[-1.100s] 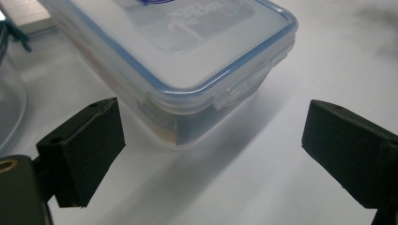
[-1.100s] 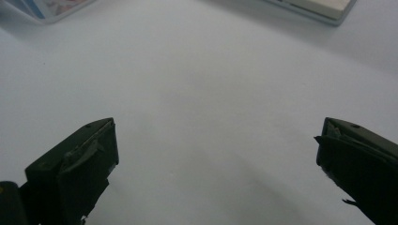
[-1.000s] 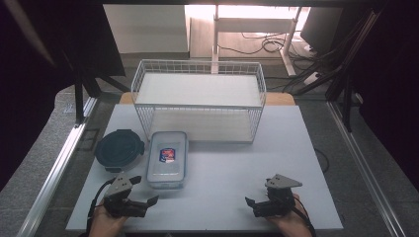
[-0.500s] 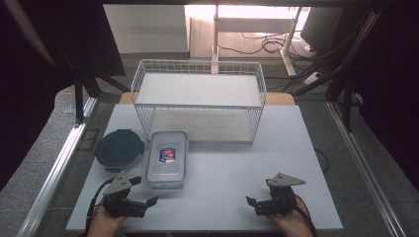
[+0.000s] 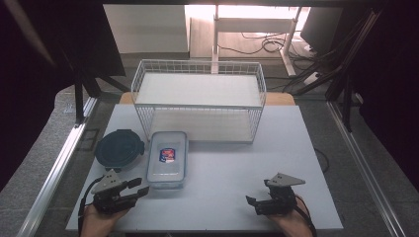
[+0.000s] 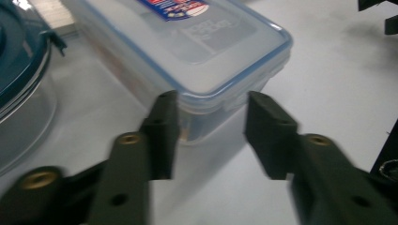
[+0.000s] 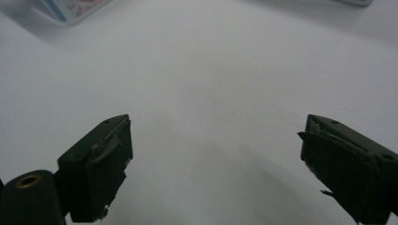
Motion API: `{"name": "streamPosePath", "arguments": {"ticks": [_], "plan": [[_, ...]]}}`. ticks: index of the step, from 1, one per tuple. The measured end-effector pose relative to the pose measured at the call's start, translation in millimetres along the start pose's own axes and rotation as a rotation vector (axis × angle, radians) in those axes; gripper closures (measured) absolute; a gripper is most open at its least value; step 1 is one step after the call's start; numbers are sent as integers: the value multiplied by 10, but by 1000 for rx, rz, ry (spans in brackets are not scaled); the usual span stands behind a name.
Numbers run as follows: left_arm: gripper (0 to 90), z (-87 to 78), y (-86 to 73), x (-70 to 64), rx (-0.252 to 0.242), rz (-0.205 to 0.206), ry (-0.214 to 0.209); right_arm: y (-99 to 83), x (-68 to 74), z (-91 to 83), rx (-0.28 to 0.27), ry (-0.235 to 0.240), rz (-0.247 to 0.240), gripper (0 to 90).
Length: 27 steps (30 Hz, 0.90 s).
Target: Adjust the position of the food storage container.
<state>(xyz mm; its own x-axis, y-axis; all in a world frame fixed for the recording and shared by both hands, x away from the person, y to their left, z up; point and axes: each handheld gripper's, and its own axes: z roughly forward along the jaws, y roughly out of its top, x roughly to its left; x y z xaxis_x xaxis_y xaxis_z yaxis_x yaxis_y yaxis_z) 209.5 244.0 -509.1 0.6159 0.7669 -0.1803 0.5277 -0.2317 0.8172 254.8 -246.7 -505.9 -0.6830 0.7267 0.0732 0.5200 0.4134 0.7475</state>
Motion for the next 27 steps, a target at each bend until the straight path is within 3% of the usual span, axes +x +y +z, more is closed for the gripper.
{"name": "streamPosePath", "arguments": {"ticks": [1, 6, 9, 16, 21, 27], "plan": [[701, 16, 8, 35, 20, -19, 18, 6, -5, -8, -8, -5, 0, 119], [872, 59, 32, 71, 26, -36, 14, 4, -21, 9, 3, -11, 2, 135], [898, 104, 72, 94, 47, -46, 63, 9, -23, 16, 11, -14, 4, 151], [899, 213, 76, 181, 94, -97, 96, 10, -22, 29, 24, -13, -1, 166], [900, 269, 108, 140, 78, -98, 44, 17, -29, 36, 16, -8, -5, 188], [900, 443, 211, -66, 86, -47, -25, 36, -14, 39, 21, -5, -15, 232]]}}
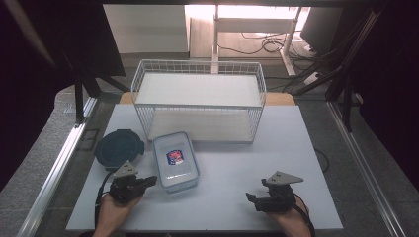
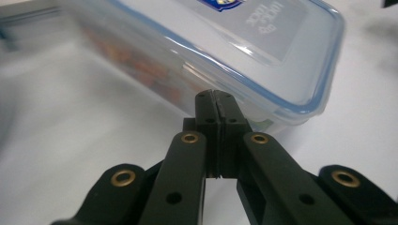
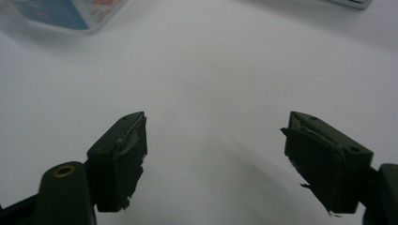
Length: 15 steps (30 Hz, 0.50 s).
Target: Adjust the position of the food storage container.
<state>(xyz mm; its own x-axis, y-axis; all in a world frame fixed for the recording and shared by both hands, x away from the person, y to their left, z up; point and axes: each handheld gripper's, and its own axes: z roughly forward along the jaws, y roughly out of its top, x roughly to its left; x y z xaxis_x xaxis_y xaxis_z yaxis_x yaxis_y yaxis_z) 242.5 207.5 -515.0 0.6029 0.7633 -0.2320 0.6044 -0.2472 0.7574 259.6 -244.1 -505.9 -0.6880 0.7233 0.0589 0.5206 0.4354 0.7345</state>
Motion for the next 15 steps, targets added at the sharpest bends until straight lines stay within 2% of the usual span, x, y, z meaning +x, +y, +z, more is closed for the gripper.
{"name": "streamPosePath", "arguments": {"ticks": [3, 4, 10, 13, 14, 15], "plan": [[900, 49, 30, -38, 3, 5, -24, 7, 6, 0, -4, 3, 0, 250], [899, 101, 60, -79, 7, 13, -56, 15, 6, -1, -6, 6, -6, 268], [899, 306, 200, -260, 32, 70, -127, 33, 2, 19, -2, 0, -18, 298], [899, 393, 259, -338, 37, 96, -141, 39, 0, 19, -6, -1, -19, 307], [898, 455, 317, -394, 48, 131, -143, 41, -3, 15, -4, -4, -22, 318], [898, 455, 317, -394, 48, 131, -143, 41, -3, 15, -4, -4, -22, 318]]}}
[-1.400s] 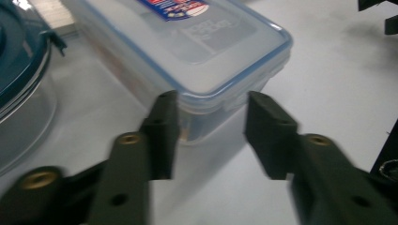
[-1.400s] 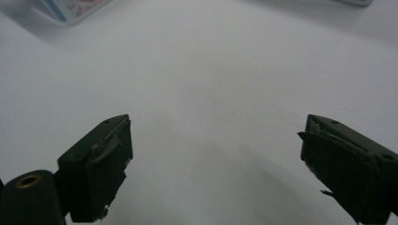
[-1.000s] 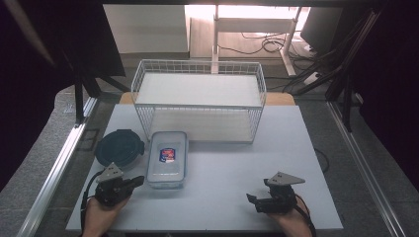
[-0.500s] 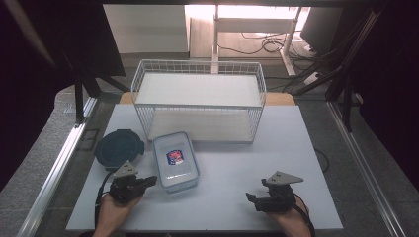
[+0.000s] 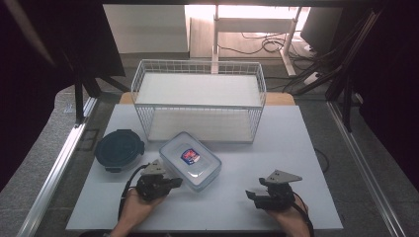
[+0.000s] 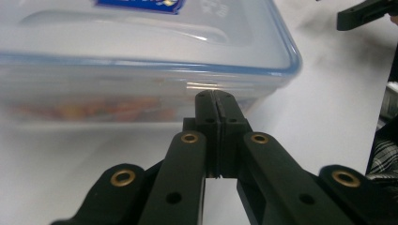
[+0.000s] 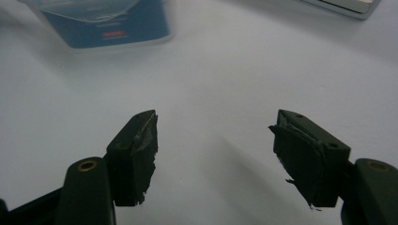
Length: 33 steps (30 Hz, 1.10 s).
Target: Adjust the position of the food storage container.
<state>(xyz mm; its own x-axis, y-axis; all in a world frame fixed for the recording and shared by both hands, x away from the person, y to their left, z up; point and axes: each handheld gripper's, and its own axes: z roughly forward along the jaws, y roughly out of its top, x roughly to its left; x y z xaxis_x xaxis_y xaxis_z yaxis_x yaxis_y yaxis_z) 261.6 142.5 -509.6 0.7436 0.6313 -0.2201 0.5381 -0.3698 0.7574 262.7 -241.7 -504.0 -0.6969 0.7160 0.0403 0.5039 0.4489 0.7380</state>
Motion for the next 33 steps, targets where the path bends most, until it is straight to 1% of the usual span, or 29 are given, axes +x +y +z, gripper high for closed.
{"name": "streamPosePath", "arguments": {"ticks": [1, 2, 3, 4, 5, 6, 7, 8, 9, 10, 11, 12, 13, 14, 15, 16, 17, 18, 19, 21, 24, 25, 30, 33], "plan": [[899, -11, 49, -9, -14, 27, 36, -4, -4, -2, 0, -1, 0, 320], [899, -61, 83, 22, -50, 13, 45, -5, -7, -5, 1, -4, 1, 321], [898, -124, 128, 70, -83, -9, 60, -5, -11, -7, 2, -6, 3, 325], [899, -124, 128, 70, -83, -9, 60, -5, -11, -7, 2, -6, 3, 325], [899, -255, 237, 194, -124, -30, 126, 0, -25, -4, 1, -7, 9, 334], [899, -255, 237, 194, -124, -30, 126, 0, -25, -4, 1, -7, 9, 334], [899, -299, 293, 265, -133, -36, 170, 7, -30, -3, 3, -6, 13, 340], [899, -323, 345, 344, -128, -44, 216, 24, -38, -6, -4, -5, 17, 359], [899, -318, 424, 509, -120, -78, 267, 35, -36, -13, -8, -1, 22, 367], [899, -318, 424, 509, -120, -78, 267, 35, -36, -13, -8, -1, 22, 367], [899, -262, 470, 620, -103, -94, 316, 55, -33, -28, -17, 1, 19, 389], [899, -262, 470, 620, -103, -94, 316, 55, -33, -28, -17, 1, 19, 389], [899, -192, 489, 678, -90, -87, 369, 66, -27, -38, -20, 7, 20, 405], [898, -192, 489, 678, -90, -87, 369, 66, -27, -38, -20, 7, 20, 405], [898, -123, 495, 714, -76, -92, 408, 70, -28, -35, -17, 16, 20, 416], [897, -123, 495, 714, -76, -92, 408, 70, -28, -35, -17, 16, 20, 416], [898, -61, 489, 740, -58, -93, 439, 70, -22, -24, -12, 24, 21, 431], [898, -61, 489, 740, -58, -93, 439, 71, -19, -19, -8, 27, 19, 432], [898, -31, 478, 767, -56, -104, 464, 73, -12, -14, -7, 29, 19, 434], [899, -37, 465, 792, -55, -123, 459, 80, 6, -11, -5, 31, 13, 440], [899, -49, 434, 805, -46, -131, 464, 91, 24, -12, -8, 37, 4, 447], [900, -56, 404, 810, -51, -147, 465, 93, 24, -12, -8, 39, 1, 449], [900, -65, 391, 784, -48, -160, 449, 95, 24, -3, -6, 43, 3, 462], [900, -57, 359, 698, -34, -165, 383, 102, 36, -5, -4, 47, 0, 472]]}}
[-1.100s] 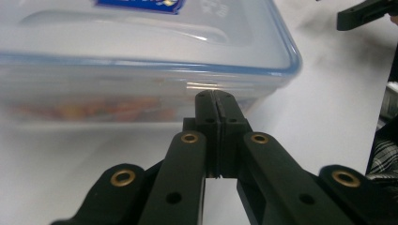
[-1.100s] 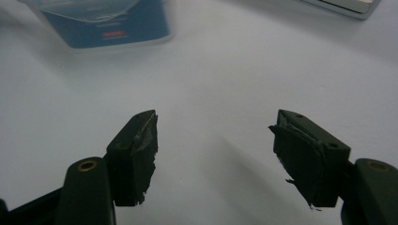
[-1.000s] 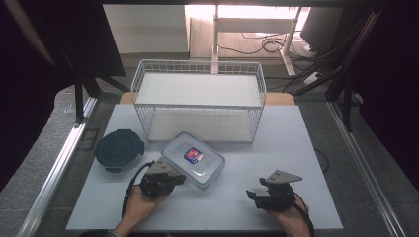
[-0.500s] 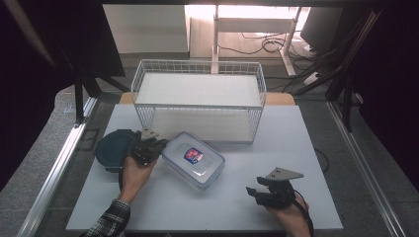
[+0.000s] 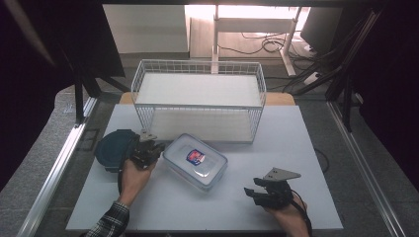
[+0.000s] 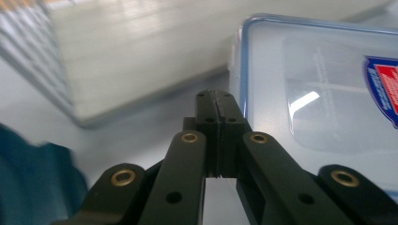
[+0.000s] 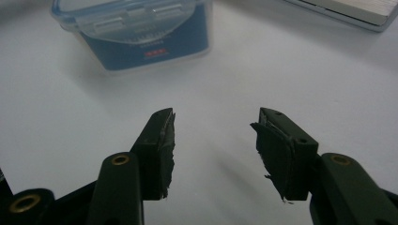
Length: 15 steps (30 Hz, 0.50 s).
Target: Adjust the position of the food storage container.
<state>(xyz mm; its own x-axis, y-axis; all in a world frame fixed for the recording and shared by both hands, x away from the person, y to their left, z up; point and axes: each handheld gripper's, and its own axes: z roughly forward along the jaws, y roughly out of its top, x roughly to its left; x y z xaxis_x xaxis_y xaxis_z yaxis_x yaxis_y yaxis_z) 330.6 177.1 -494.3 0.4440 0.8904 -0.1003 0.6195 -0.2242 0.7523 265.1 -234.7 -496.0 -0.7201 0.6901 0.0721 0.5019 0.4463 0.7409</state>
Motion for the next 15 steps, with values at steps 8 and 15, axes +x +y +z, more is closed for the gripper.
{"name": "streamPosePath", "arguments": {"ticks": [8, 15], "plan": [[900, -67, -156, -224, 48, 17, -144, 37, 5, -35, -7, 0, -3, 621], [900, -108, -246, -377, 55, 0, -222, 120, -55, 64, 17, -14, -9, 767]]}}
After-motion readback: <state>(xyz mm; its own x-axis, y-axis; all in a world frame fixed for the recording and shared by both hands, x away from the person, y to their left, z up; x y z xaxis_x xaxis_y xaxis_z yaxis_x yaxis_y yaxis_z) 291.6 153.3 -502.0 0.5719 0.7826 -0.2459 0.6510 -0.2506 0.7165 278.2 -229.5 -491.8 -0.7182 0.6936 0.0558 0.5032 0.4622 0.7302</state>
